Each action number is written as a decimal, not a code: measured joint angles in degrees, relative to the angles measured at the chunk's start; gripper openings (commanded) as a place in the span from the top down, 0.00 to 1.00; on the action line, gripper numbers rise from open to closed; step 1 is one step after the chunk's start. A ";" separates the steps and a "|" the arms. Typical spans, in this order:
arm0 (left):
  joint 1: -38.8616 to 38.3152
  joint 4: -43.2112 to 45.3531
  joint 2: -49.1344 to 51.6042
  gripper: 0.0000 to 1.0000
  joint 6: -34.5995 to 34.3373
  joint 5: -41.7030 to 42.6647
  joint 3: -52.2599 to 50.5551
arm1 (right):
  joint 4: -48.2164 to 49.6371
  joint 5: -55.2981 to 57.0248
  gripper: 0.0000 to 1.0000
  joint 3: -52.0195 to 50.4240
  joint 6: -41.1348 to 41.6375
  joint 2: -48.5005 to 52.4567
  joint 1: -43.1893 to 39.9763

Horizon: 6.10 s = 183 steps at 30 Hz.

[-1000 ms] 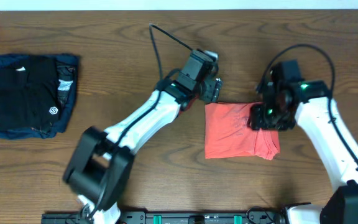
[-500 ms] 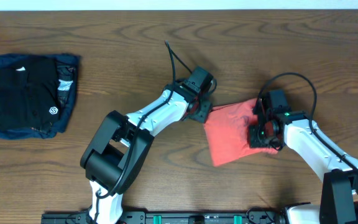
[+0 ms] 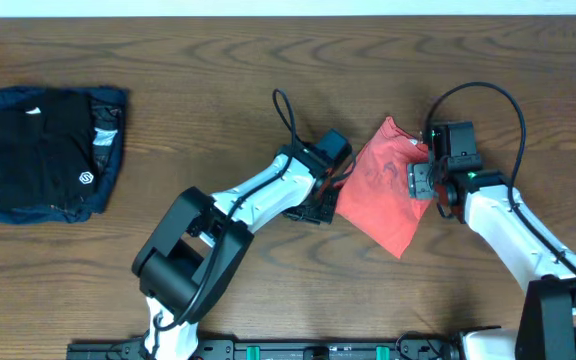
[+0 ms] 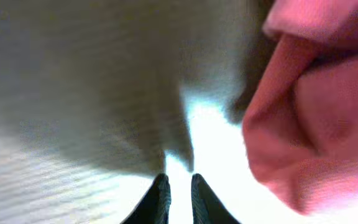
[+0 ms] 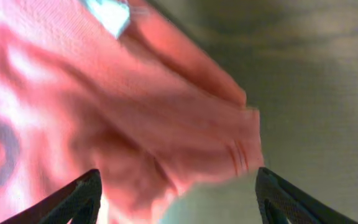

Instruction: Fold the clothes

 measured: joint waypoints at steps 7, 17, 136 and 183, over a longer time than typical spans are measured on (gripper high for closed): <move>3.10 12.81 -9.16 0.27 3.98 -0.35 -0.02 | -15.54 -4.26 0.26 1.86 6.51 -9.25 -0.09; 3.91 20.28 -4.59 0.45 8.83 9.68 0.11 | -13.81 -15.72 0.66 -0.76 14.91 -8.98 -0.17; 78.38 23.37 -20.92 0.02 4.00 -10.25 -0.07 | -6.84 -6.73 0.50 -13.16 15.89 -4.66 -8.59; 30.16 -3.50 -84.04 0.02 17.42 1.11 -20.24 | -13.40 -14.32 0.01 -11.93 12.02 -62.20 -13.60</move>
